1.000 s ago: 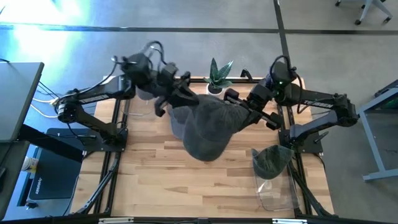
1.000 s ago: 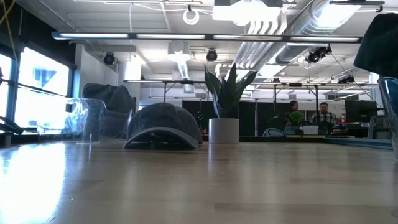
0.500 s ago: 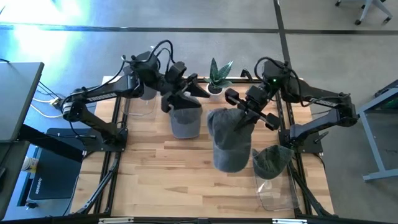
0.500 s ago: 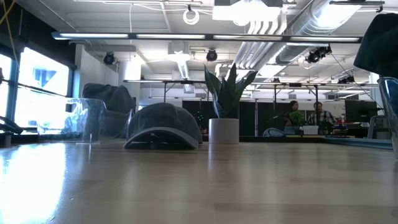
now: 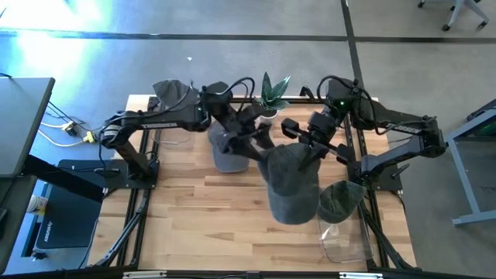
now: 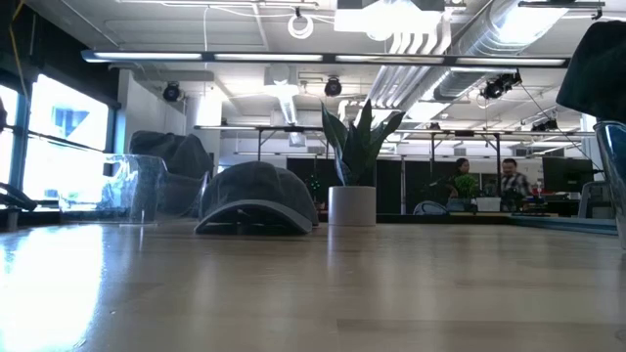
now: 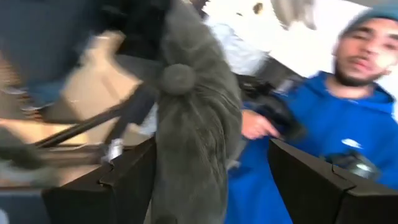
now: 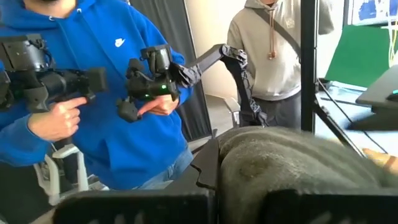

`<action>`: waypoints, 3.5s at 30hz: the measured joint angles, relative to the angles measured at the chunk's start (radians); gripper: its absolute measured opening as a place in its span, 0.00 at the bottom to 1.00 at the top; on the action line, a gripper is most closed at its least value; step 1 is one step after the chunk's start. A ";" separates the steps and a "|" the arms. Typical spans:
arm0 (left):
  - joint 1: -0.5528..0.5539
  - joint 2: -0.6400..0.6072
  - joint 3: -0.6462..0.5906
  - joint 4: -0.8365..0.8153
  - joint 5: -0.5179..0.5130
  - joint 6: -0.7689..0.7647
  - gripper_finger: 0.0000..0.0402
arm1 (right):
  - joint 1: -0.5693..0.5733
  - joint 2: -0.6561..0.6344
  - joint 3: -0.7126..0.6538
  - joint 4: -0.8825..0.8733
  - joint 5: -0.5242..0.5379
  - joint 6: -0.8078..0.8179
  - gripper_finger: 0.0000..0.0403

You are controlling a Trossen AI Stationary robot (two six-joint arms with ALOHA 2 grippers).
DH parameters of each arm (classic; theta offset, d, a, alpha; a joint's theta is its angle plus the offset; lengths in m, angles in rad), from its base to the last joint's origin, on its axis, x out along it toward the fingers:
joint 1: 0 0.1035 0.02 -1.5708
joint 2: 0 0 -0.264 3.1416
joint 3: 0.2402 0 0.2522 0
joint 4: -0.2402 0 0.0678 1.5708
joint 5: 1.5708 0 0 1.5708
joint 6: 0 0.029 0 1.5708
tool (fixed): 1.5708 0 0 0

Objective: Pick & Place hat
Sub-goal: Put the black cap into the bottom transparent bin

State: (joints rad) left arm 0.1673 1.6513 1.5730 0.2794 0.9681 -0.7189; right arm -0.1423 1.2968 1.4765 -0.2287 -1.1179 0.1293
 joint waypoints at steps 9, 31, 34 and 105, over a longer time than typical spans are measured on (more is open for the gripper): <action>-0.033 0.019 0.000 0.128 0.066 -0.094 0.72 | -0.002 -0.007 0.000 -0.022 -0.015 0.034 0.01; -0.063 -0.014 -0.002 0.171 0.107 -0.063 0.04 | 0.003 -0.092 0.000 -0.106 -0.063 0.131 0.01; -0.063 -0.031 0.002 0.238 0.088 -0.023 0.01 | 0.014 -0.095 0.000 -0.098 -0.043 0.133 0.01; -0.030 -0.044 0.002 -0.330 0.037 0.083 0.00 | 0.012 0.108 0.000 -0.373 0.176 -0.083 0.74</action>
State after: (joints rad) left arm 0.1376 1.6070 1.5753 -0.0509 1.0046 -0.6356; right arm -0.1307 1.4048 1.4761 -0.6021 -0.9422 0.0466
